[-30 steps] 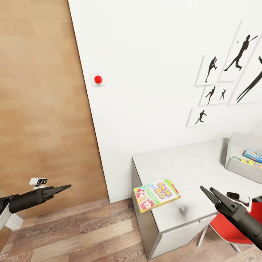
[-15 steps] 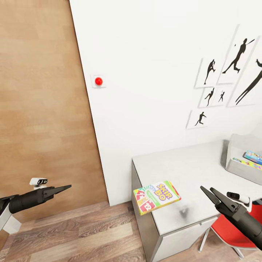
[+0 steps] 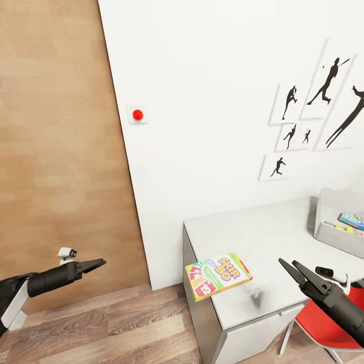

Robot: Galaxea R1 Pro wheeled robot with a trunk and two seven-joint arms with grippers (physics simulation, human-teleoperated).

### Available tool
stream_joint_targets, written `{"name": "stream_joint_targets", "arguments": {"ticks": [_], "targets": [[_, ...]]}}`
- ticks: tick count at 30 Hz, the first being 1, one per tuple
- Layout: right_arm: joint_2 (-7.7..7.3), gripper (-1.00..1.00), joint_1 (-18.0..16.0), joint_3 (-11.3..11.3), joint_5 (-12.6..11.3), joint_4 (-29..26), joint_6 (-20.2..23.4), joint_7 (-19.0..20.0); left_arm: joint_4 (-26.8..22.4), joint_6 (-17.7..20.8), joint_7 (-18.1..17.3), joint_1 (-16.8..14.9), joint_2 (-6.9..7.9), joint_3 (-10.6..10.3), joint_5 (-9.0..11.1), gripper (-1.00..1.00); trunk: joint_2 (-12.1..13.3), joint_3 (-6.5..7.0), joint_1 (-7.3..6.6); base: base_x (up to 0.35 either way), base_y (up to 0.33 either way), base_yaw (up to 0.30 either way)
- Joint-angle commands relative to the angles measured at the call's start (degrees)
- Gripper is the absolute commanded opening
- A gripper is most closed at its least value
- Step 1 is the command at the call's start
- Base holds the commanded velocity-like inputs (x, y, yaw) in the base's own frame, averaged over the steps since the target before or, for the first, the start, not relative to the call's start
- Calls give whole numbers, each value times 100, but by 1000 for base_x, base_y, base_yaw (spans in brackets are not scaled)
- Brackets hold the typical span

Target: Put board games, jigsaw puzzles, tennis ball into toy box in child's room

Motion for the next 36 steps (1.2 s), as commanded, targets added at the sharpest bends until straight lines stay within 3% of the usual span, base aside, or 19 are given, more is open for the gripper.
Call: {"name": "stream_joint_targets", "arguments": {"ticks": [1,9,22,27,36], "targets": [[-4,100,-4,-3,-23,0,34,1,1,104,126,-6,-52,-4,9,100,-48,-17,24,0,0,0],[-14,100,-4,-74,-23,7,40,1,8,271,996,-23,-400,-11,-1,100,-48,60,24,0,0,0],[-15,100,-4,-104,-23,17,51,1,20,529,1402,-23,-519,-23,4,100,-48,131,24,0,0,0],[-9,100,-4,-105,-23,17,45,1,141,597,1616,-26,-600,-26,14,100,-249,45,134,0,0,0],[-10,100,-7,-112,-23,30,47,-8,411,618,1943,-51,-974,-30,7,100,-610,-116,331,0,0,0]]}}
